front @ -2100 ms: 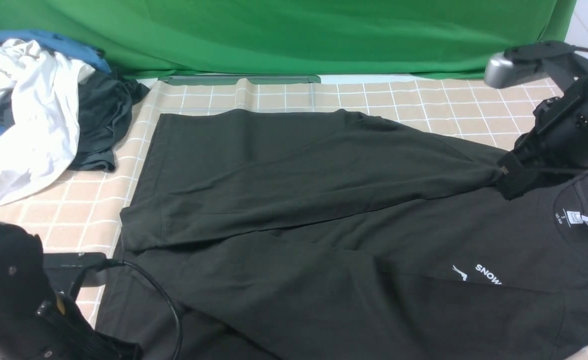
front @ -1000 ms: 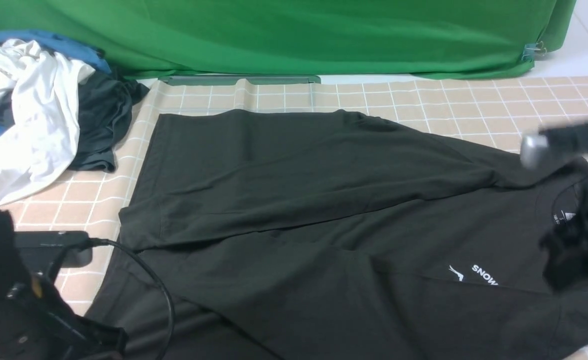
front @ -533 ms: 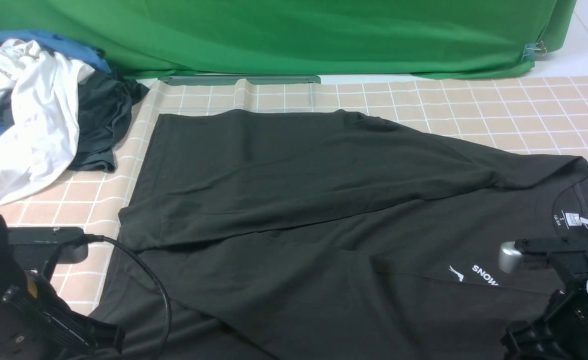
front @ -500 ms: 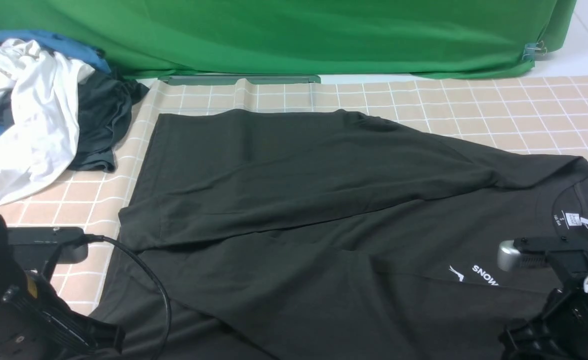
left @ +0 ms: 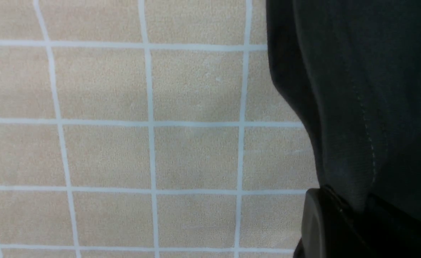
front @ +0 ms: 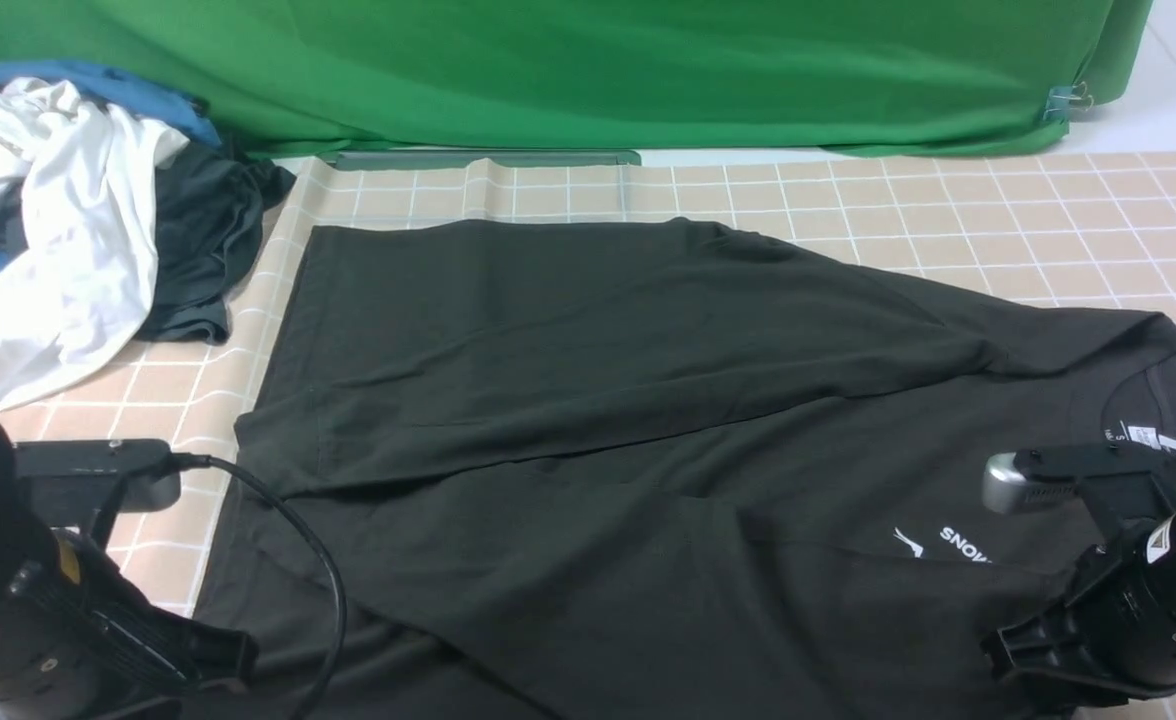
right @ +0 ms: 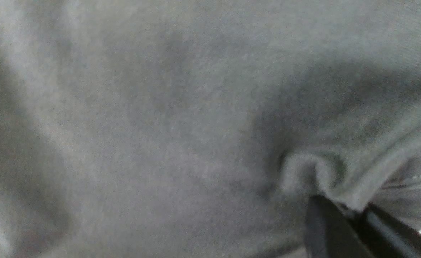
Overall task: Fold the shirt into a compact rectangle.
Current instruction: 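Fold the black garment in half by bringing its near edge over to the far edge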
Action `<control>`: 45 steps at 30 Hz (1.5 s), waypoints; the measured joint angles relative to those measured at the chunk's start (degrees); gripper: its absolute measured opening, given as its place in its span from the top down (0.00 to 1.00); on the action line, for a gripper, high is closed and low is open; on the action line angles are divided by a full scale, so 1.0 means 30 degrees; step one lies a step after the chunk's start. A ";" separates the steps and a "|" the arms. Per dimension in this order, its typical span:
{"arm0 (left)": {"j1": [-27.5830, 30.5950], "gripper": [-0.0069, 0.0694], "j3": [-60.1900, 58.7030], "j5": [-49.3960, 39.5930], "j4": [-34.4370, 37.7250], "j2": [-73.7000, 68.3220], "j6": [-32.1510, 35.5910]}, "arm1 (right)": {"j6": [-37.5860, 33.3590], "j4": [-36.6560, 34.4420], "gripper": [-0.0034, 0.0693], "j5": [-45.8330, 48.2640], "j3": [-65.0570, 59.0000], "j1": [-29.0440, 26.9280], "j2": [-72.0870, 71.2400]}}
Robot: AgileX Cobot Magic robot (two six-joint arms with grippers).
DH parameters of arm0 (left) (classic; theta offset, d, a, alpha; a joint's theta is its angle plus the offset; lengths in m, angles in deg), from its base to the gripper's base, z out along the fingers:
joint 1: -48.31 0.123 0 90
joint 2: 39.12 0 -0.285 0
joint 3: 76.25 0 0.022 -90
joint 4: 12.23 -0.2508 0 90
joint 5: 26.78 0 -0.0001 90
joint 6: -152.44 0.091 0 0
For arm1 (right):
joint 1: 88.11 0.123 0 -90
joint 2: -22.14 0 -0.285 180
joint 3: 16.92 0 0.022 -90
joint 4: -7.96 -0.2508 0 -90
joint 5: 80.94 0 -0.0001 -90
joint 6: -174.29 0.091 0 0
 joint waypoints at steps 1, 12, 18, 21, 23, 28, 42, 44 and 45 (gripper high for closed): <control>0.0000 0.87 0.0234 -0.0178 0.0000 0.0000 0.0000 | -0.0182 -0.0035 0.86 0.0130 0.0111 0.0000 0.0000; 0.0230 0.87 0.5076 -0.0831 0.0000 -0.0453 -0.0469 | 0.0142 0.2456 0.86 0.4129 0.3407 0.0000 -0.2442; 0.1778 0.87 0.9026 -0.0663 0.0488 -0.3497 -0.0297 | 0.0165 0.2738 0.86 0.5495 0.7377 -0.1188 -0.1437; 0.2219 0.87 1.0953 -0.0335 0.0700 -0.5243 -0.0088 | 0.0022 0.2738 0.86 0.5679 0.9190 -0.2121 -0.0171; 0.2538 0.87 1.2838 -0.0121 0.0805 -0.7237 0.0057 | -0.0166 0.2738 0.86 0.5918 1.1198 -0.2830 0.1509; 0.3055 0.87 1.7247 -0.0051 0.0857 -1.1628 0.0193 | -0.0298 0.2738 0.86 0.6131 1.5973 -0.3221 0.5920; 0.3885 0.87 2.4921 -0.0516 0.0975 -1.8752 0.0707 | -0.0656 0.2943 0.30 0.8810 2.5624 -0.2901 1.3024; 0.3885 0.87 2.5212 -0.0531 0.0958 -1.8974 0.0707 | -0.1598 0.2614 0.28 0.9751 2.5726 -0.2357 1.2919; 0.3885 0.87 2.5284 -0.0519 0.0958 -1.9050 0.0723 | -0.2505 0.2395 0.28 1.0013 2.5726 -0.1961 1.2904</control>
